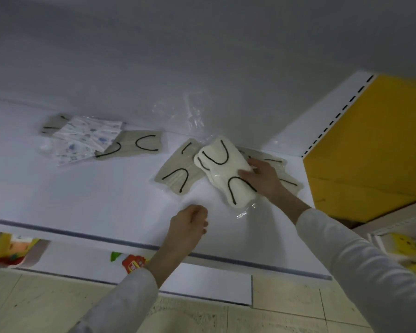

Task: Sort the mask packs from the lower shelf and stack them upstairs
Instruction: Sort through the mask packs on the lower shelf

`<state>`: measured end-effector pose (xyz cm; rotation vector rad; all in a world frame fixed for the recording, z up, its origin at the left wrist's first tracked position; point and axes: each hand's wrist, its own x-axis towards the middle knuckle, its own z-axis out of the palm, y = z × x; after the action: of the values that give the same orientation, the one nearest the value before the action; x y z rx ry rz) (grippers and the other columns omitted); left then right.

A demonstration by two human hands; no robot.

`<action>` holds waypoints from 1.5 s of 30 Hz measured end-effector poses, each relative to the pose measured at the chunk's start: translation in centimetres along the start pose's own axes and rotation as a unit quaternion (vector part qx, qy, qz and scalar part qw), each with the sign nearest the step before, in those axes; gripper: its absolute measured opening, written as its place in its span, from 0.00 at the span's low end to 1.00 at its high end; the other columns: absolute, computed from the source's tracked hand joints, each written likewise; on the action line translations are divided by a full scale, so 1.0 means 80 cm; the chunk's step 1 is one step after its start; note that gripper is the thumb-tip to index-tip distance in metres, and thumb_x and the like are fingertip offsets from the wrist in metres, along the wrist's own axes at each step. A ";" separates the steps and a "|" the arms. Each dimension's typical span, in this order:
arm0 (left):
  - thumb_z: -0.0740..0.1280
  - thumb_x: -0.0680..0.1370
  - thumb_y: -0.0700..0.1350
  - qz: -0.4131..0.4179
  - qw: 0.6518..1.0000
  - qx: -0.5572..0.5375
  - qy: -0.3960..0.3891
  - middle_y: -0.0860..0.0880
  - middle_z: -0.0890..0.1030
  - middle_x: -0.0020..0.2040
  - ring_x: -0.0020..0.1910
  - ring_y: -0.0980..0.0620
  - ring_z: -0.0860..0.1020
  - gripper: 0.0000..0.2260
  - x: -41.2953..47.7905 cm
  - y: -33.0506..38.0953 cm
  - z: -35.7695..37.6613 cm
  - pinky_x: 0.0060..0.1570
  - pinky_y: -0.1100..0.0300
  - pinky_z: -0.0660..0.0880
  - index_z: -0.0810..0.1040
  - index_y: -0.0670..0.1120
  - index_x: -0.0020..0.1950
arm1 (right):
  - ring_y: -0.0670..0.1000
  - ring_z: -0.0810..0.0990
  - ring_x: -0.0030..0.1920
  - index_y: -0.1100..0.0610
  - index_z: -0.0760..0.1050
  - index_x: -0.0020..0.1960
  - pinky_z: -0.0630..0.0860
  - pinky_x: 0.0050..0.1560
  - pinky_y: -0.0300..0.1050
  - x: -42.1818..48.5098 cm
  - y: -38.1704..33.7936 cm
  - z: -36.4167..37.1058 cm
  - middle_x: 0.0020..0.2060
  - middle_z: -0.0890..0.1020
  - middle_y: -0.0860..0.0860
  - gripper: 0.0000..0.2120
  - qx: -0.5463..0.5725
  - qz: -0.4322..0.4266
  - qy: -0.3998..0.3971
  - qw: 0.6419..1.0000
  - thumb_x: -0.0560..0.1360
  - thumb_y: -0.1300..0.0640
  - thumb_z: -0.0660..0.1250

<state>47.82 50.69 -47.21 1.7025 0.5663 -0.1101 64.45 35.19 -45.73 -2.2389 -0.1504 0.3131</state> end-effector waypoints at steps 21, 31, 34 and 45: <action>0.69 0.70 0.29 0.154 0.979 0.087 -0.096 0.55 0.83 0.44 0.41 0.56 0.82 0.25 -0.050 0.029 -0.085 0.40 0.58 0.80 0.79 0.61 0.49 | 0.47 0.80 0.54 0.48 0.69 0.67 0.77 0.58 0.48 -0.123 -0.010 -0.045 0.54 0.78 0.50 0.43 0.340 0.041 -0.041 0.939 0.55 0.58 0.82; 0.75 0.57 0.57 0.152 0.982 0.075 -0.080 0.41 0.82 0.37 0.39 0.42 0.80 0.18 -0.162 0.121 -0.168 0.39 0.57 0.75 0.82 0.47 0.41 | 0.43 0.70 0.35 0.44 0.72 0.33 0.68 0.42 0.39 -0.246 -0.105 -0.143 0.30 0.71 0.42 0.16 0.112 -0.147 -0.122 0.975 0.71 0.59 0.73; 0.79 0.62 0.54 0.198 0.974 0.056 -0.097 0.43 0.83 0.37 0.38 0.45 0.81 0.15 -0.218 0.174 -0.190 0.35 0.59 0.76 0.83 0.46 0.40 | 0.45 0.76 0.36 0.47 0.76 0.39 0.76 0.42 0.40 -0.306 -0.147 -0.181 0.33 0.77 0.45 0.06 0.080 -0.222 -0.089 0.968 0.73 0.52 0.72; 0.74 0.70 0.38 0.412 0.906 0.027 0.092 0.59 0.78 0.30 0.33 0.62 0.77 0.10 -0.238 0.422 -0.188 0.36 0.73 0.73 0.78 0.53 0.41 | 0.49 0.79 0.41 0.59 0.74 0.43 0.75 0.44 0.42 -0.292 -0.293 -0.298 0.36 0.79 0.52 0.05 0.164 -0.315 0.117 0.927 0.76 0.65 0.66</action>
<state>41.95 55.63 -6.33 1.8867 -0.0614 0.6518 48.52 27.30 -9.00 -1.7618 -0.6238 -0.2633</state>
